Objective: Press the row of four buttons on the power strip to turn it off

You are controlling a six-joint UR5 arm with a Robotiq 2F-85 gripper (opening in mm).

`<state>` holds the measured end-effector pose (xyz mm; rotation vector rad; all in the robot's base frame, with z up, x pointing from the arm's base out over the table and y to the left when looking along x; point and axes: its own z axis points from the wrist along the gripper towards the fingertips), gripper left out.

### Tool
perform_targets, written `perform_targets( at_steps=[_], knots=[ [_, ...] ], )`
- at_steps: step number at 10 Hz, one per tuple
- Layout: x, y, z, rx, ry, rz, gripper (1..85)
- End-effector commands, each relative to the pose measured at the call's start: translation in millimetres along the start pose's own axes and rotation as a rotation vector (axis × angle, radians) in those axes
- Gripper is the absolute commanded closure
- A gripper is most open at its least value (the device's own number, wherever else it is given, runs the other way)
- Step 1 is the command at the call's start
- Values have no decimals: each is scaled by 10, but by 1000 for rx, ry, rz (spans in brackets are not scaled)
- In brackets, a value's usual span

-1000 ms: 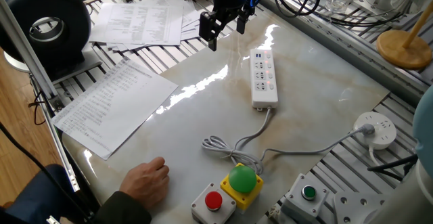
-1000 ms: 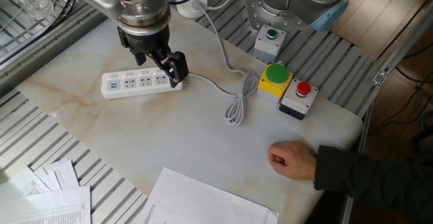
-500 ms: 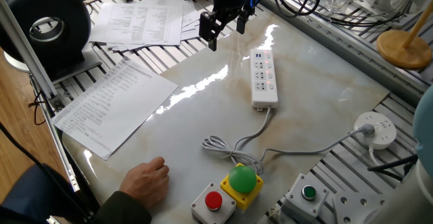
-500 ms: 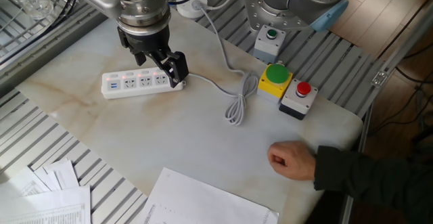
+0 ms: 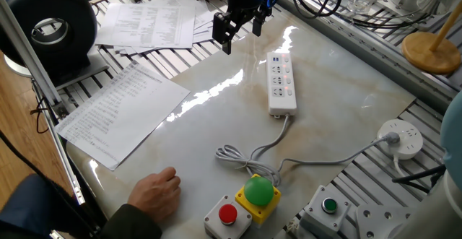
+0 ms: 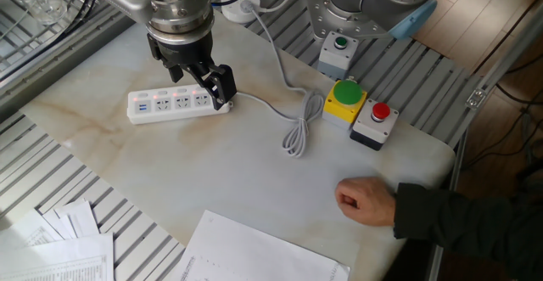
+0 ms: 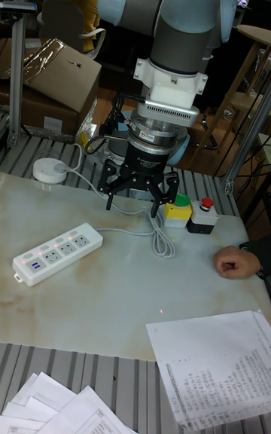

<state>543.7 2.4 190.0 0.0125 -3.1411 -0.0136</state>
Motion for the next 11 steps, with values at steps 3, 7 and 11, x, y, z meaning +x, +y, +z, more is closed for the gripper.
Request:
perform_targets(
  at_steps=[3,7,11],
  knots=[
    [-322,-520,-84,247,-96,-265,847],
    [-71,-444,-34,204,-1,-260,847],
    [15,-448,15,189,4,-232,847]
  ],
)
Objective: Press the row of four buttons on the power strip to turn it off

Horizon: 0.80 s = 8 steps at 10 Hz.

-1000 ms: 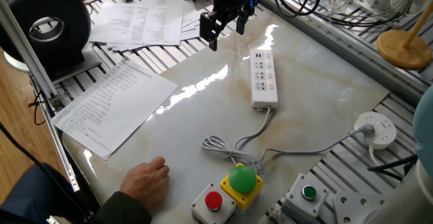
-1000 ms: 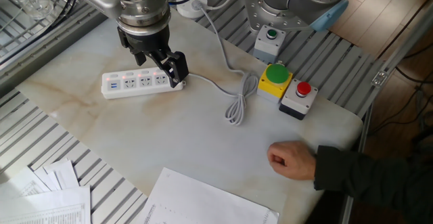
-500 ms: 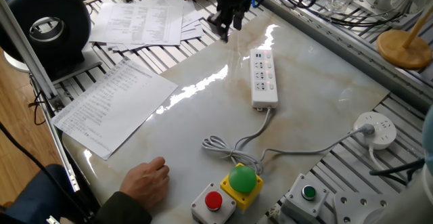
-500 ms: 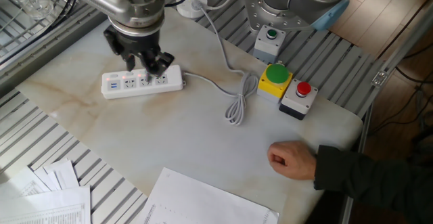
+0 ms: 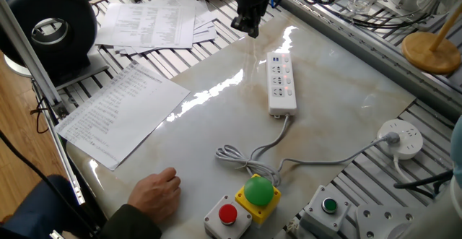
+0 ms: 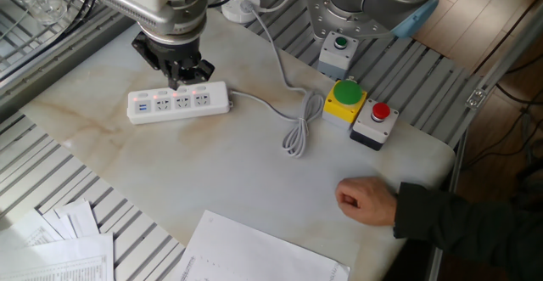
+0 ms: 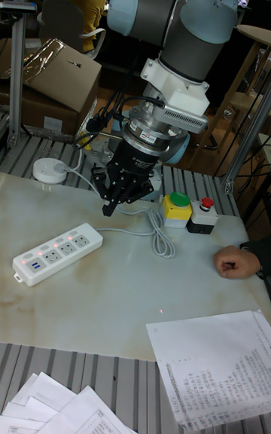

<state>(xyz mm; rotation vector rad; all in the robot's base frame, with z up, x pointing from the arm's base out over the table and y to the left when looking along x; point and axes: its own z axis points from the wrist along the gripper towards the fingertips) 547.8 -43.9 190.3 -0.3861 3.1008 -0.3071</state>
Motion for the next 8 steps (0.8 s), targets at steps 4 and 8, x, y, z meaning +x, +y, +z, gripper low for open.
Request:
perform_targets(
  at_steps=[4,8],
  knots=[
    [9,-24,-5,3,-13,2,847],
    [31,-34,-59,10,30,2,847]
  ],
)
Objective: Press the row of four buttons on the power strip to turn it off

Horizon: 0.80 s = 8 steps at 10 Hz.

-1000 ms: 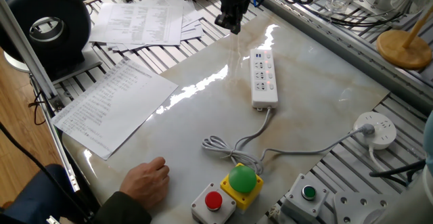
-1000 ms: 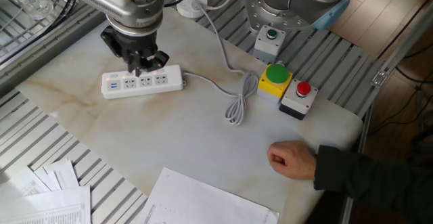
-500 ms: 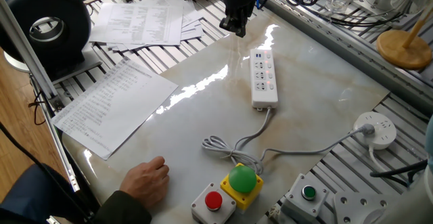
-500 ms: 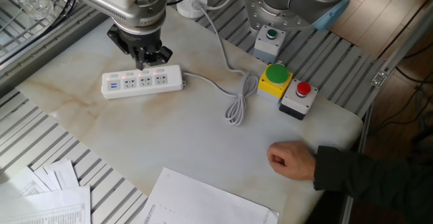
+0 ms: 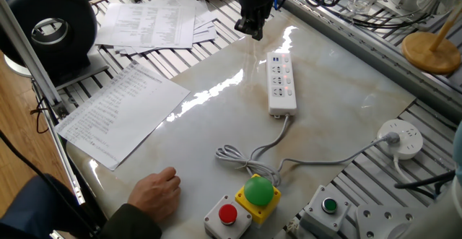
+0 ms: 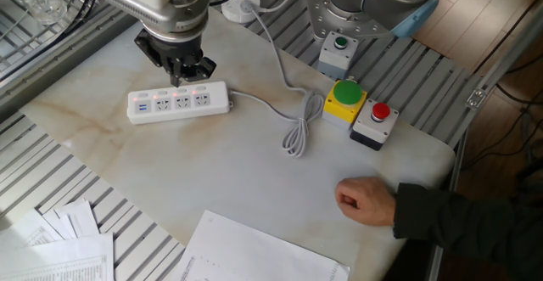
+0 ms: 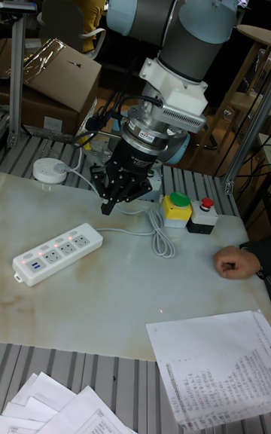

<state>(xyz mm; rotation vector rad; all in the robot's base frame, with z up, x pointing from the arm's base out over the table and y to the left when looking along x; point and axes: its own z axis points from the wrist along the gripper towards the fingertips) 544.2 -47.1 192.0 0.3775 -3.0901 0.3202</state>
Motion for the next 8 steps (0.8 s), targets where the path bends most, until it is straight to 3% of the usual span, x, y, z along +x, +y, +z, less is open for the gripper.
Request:
perform_targets(
  at_steps=[1,7,8],
  knots=[
    [-8,-27,-49,9,16,-9,847],
    [-13,-27,-48,6,13,-24,847],
    [28,-58,-49,18,29,-55,847]
  ],
)
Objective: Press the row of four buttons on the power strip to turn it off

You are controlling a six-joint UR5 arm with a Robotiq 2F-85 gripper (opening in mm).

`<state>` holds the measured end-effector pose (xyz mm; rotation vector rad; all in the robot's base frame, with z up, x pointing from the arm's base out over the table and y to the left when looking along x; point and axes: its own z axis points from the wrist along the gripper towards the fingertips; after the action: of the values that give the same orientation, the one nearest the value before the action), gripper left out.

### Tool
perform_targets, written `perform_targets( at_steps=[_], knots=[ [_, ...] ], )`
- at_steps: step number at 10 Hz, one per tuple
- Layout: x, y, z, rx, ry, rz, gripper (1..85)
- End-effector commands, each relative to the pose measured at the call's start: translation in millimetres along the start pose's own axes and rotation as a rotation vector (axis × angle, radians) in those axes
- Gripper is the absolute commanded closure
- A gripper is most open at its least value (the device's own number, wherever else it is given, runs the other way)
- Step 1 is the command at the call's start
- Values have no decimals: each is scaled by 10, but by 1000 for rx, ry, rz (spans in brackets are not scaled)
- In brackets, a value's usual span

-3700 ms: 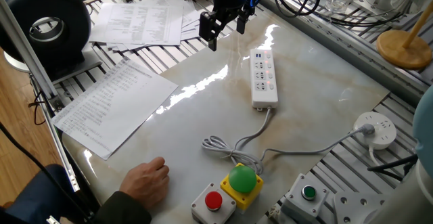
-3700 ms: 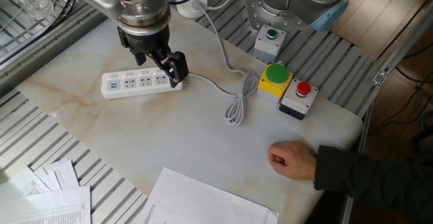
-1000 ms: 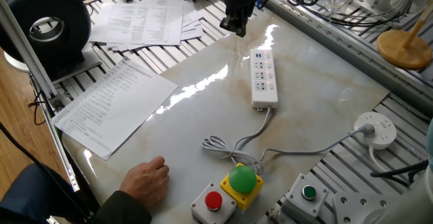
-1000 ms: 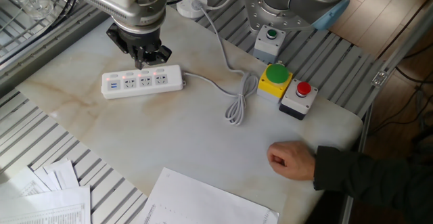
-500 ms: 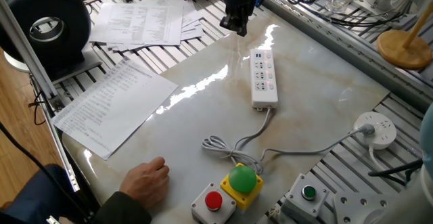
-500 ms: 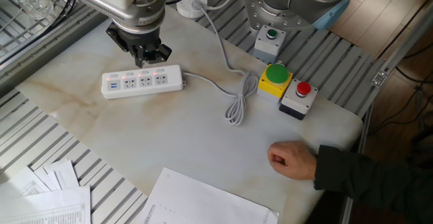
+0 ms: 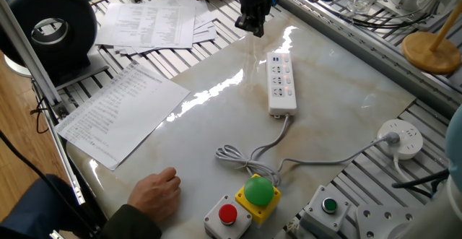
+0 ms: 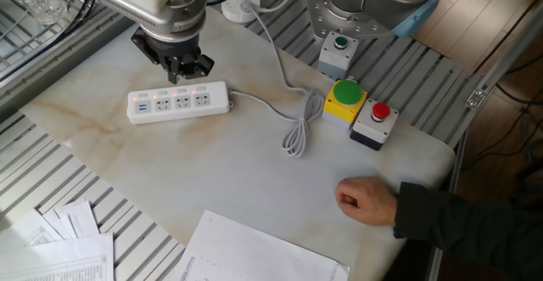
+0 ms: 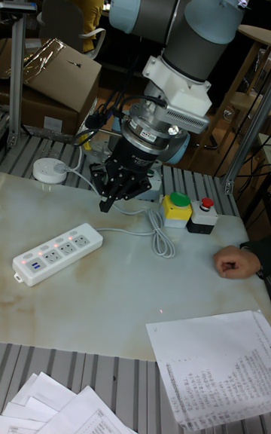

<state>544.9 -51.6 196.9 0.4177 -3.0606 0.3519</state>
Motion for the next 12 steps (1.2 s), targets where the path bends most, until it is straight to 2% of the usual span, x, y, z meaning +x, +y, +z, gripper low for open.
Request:
perform_targets(
  at_steps=[1,2,3,4,7,9,10,11,12],
  knots=[
    [145,-52,-14,15,56,-79,847],
    [153,-154,-19,53,61,-80,847],
    [91,-225,-21,81,40,-118,847],
    [109,-170,-17,60,46,-127,847],
    [210,-146,-22,48,84,-136,847],
    [239,-88,-22,25,94,-125,847],
    [256,-30,-23,2,99,-126,847],
    [439,248,0,-112,106,-84,847],
    [514,332,108,-158,66,-38,847]
  ],
)
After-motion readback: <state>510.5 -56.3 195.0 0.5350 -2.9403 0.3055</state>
